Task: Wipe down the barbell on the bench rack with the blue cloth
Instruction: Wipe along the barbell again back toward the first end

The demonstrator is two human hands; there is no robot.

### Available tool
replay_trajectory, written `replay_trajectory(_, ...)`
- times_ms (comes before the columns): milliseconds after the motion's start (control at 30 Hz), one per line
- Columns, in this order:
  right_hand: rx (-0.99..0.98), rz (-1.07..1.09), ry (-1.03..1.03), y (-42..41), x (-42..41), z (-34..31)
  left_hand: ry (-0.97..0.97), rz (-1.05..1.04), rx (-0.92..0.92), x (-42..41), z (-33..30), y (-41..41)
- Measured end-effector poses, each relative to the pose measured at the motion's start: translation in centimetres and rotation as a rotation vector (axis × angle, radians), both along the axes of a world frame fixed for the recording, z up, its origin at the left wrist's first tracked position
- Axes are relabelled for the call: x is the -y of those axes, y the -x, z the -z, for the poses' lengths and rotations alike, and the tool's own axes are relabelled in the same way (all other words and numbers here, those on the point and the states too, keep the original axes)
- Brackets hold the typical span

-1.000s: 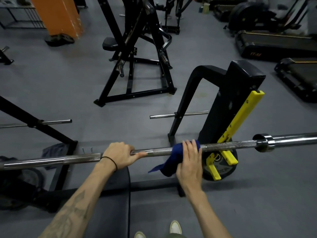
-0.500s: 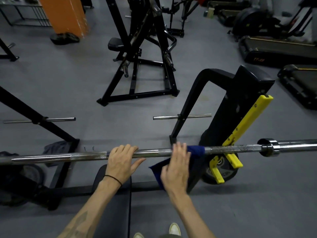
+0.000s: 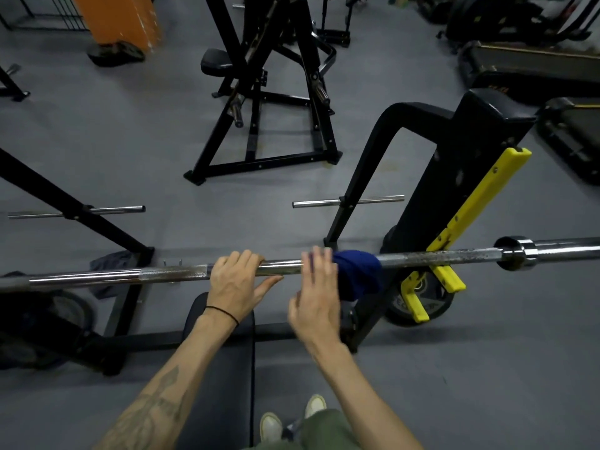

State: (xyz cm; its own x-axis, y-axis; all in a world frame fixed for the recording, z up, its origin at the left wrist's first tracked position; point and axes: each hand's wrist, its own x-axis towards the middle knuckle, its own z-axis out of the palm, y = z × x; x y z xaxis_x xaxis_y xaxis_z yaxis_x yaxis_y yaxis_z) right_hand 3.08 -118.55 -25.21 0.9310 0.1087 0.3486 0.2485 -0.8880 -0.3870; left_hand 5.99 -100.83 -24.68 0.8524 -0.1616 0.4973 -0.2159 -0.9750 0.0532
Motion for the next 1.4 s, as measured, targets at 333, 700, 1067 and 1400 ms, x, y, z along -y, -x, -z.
replay_trajectory(333, 0.010, 0.081, -0.045, -0.4, 4.3, 0.2, 0.016, -0.056, -0.035, 0.4, 0.1, 0.3)
replay_trajectory(700, 0.055, -0.062, 0.050, -1.3, 8.4, 0.8, 0.011, -0.089, -0.053, 0.7, 0.0, 0.3)
replay_trajectory(1067, 0.049, -0.184, 0.045, -1.9, 4.2, 0.0, -0.003, -0.053, -0.072, 0.2, 0.1, 0.3)
replay_trajectory(1400, 0.029, -0.141, 0.103, -0.6, -1.7, -0.7, 0.031, -0.021, -0.030, 0.0, 0.4, 0.3)
